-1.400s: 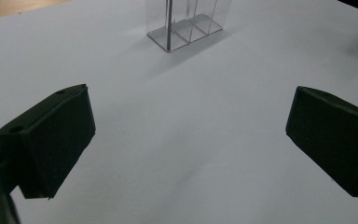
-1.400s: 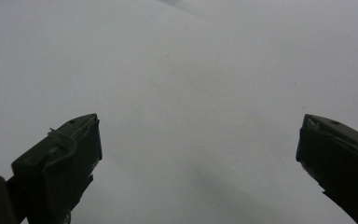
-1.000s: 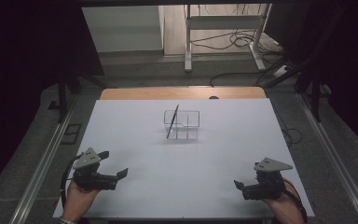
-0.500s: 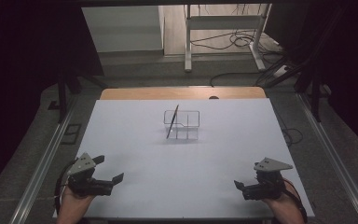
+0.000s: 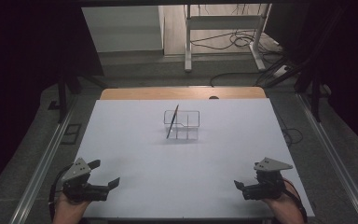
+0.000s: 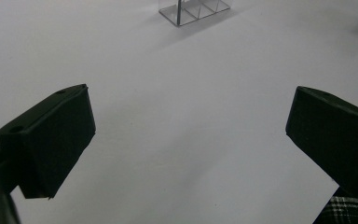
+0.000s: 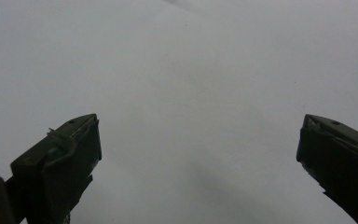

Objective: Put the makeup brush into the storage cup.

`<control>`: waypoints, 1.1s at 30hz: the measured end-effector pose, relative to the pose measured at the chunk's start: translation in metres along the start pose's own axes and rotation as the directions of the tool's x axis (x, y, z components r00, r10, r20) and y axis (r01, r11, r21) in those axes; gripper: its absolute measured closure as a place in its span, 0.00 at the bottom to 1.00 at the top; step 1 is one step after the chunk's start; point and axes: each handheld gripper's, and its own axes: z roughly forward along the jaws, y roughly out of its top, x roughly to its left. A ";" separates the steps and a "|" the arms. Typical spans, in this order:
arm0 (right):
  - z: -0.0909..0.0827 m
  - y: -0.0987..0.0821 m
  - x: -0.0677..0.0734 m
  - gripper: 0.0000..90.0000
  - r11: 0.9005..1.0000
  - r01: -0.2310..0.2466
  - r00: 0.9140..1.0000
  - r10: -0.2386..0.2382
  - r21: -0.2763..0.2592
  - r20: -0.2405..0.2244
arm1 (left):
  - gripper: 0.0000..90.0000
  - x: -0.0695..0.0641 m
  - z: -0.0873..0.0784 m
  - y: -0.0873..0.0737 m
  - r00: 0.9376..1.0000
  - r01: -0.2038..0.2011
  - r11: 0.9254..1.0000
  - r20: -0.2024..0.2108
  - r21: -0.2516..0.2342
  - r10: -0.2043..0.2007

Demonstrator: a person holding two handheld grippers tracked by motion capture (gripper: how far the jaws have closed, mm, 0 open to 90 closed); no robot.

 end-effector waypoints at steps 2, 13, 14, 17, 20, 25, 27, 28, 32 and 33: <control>0.000 0.000 0.000 0.00 1.000 0.000 1.000 0.000 0.000 0.000 | 0.02 0.000 -0.002 -0.001 1.000 0.000 1.000 -0.003 -0.001 0.000; 0.000 0.000 0.000 0.00 1.000 0.001 1.000 -0.001 0.002 0.001 | 0.02 -0.001 -0.008 -0.009 1.000 0.004 1.000 -0.023 0.003 -0.004; 0.000 0.000 0.000 0.00 1.000 0.001 1.000 -0.001 0.002 0.000 | 0.02 -0.001 -0.009 -0.009 1.000 0.003 1.000 -0.024 0.003 -0.003; 0.000 0.000 0.000 0.00 1.000 0.001 1.000 -0.001 0.003 0.000 | 0.02 -0.001 -0.011 -0.010 1.000 0.003 1.000 -0.028 0.002 -0.003; 0.000 0.000 0.000 0.00 1.000 0.001 1.000 -0.001 0.003 0.000 | 0.02 -0.001 -0.012 -0.013 0.999 0.005 1.000 -0.031 -0.001 -0.005; 0.001 0.000 0.000 0.00 1.000 0.001 1.000 -0.001 0.004 0.001 | 0.01 0.000 -0.014 -0.016 0.999 0.007 1.000 -0.038 -0.005 -0.007; 0.001 0.000 0.000 0.00 1.000 0.002 1.000 -0.002 0.005 0.001 | 0.01 0.000 -0.014 -0.018 0.999 0.008 1.000 -0.040 -0.006 -0.008; 0.001 0.000 0.000 0.00 1.000 0.002 1.000 -0.002 0.005 0.000 | 0.01 0.000 -0.014 -0.018 0.999 0.007 1.000 -0.041 -0.005 -0.007; 0.001 0.000 0.000 0.00 1.000 0.004 1.000 -0.004 0.007 -0.001 | 0.00 0.001 -0.013 -0.022 0.999 0.000 1.000 -0.050 0.011 0.000; 0.001 0.000 0.000 0.00 1.000 0.004 1.000 -0.004 0.008 -0.001 | 0.00 0.001 -0.012 -0.023 0.998 -0.003 1.000 -0.055 0.019 0.005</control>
